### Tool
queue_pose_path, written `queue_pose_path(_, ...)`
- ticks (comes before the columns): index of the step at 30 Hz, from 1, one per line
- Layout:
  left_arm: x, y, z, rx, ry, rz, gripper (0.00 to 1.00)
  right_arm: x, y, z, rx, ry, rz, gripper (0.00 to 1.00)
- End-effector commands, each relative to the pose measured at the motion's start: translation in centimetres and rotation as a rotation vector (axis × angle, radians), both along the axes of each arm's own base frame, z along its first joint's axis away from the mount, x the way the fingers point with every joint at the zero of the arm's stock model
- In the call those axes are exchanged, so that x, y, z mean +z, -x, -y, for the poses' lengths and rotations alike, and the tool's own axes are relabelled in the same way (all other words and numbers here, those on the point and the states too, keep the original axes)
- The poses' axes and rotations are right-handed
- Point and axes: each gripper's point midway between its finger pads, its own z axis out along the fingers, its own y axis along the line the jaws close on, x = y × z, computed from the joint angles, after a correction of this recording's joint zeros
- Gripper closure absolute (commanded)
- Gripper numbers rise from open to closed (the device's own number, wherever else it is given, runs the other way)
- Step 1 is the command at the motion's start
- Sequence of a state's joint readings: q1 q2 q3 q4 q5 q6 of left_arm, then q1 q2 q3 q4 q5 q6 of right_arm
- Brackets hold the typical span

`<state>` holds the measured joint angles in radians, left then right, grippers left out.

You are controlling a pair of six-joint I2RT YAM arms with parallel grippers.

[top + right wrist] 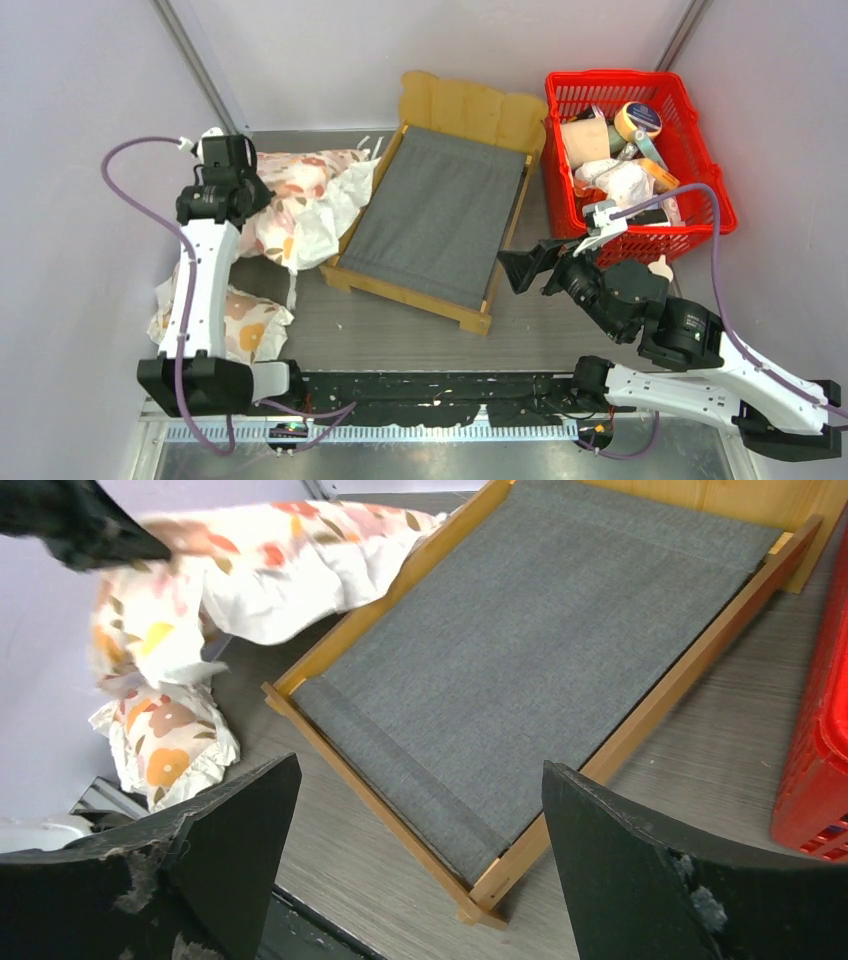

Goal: Set up the pet bed
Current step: Pick up the mattress at the center of the board.

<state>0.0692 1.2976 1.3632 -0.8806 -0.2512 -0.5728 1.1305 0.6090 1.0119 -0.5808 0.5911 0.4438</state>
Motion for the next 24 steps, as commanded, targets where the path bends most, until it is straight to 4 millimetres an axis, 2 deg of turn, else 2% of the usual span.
queue_pose_path(1,8.7,0.3,1.8,-0.091,-0.045,0.197,1.00,1.5,-0.6,0.9,-0.061,-0.011,0.023,0.03)
queue_pose_path(7,16.6,0.4,7.8,-0.293,0.041,0.365,1.00,2.1,-1.2,2.3,-0.121,0.004,0.055,0.03)
queue_pose_path(11,19.1,1.0,11.1,-0.380,0.085,0.423,1.00,2.1,-1.2,2.3,-0.123,0.007,0.066,0.03)
queue_pose_path(14,19.8,1.0,15.1,-0.482,0.150,0.494,1.00,1.5,-1.0,0.9,-0.068,-0.002,0.060,0.02)
queue_pose_path(17,18.8,1.0,19.9,-0.649,0.199,0.546,1.00,0.1,-0.7,-0.3,-0.031,-0.004,0.022,0.00)
queue_pose_path(19,17.7,1.8,23.3,-0.789,0.257,0.551,1.00,-0.9,-0.6,-1.1,-0.005,0.005,0.001,0.04)
queue_pose_path(21,15.9,3.0,26.4,-0.916,0.296,0.531,1.00,-1.7,-0.5,-1.5,0.007,0.019,-0.023,0.04)
queue_pose_path(24,11.2,6.2,30.1,-1.066,0.298,0.465,1.00,-2.7,-0.6,-1.6,-0.002,0.048,-0.044,0.05)
